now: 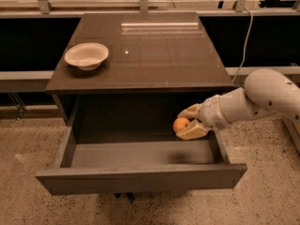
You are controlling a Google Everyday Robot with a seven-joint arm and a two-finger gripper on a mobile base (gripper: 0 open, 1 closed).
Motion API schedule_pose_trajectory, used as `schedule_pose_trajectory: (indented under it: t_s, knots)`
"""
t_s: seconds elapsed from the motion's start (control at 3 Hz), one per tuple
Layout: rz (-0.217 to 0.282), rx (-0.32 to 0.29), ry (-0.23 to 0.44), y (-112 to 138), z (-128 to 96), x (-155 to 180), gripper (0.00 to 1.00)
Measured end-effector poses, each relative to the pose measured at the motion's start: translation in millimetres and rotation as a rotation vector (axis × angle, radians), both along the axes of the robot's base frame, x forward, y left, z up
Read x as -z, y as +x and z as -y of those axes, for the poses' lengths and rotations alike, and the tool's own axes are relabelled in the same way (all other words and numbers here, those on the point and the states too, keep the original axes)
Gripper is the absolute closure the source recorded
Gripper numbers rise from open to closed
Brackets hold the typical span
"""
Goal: Pick orange from top drawer and place on counter
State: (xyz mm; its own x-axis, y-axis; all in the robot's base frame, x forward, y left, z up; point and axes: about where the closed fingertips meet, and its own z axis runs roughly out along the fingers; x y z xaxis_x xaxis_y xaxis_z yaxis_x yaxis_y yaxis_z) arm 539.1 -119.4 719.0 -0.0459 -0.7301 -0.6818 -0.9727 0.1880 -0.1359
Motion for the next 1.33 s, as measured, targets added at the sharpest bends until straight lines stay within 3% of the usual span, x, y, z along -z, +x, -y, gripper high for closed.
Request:
schedule_pose_trajectory:
  t_s: [0.33,0.67,1.0,1.33]
  knots:
    - [0.064,-0.069,0.132,2,11,-84,1.00]
    - [0.061,-0.123,0.237,16,16,-139,1.00]
    - [0.041,-0.140,0.295,44,8,-177,1.00]
    - [0.019,-0.081,0.351,89,-18,-227,1.00]
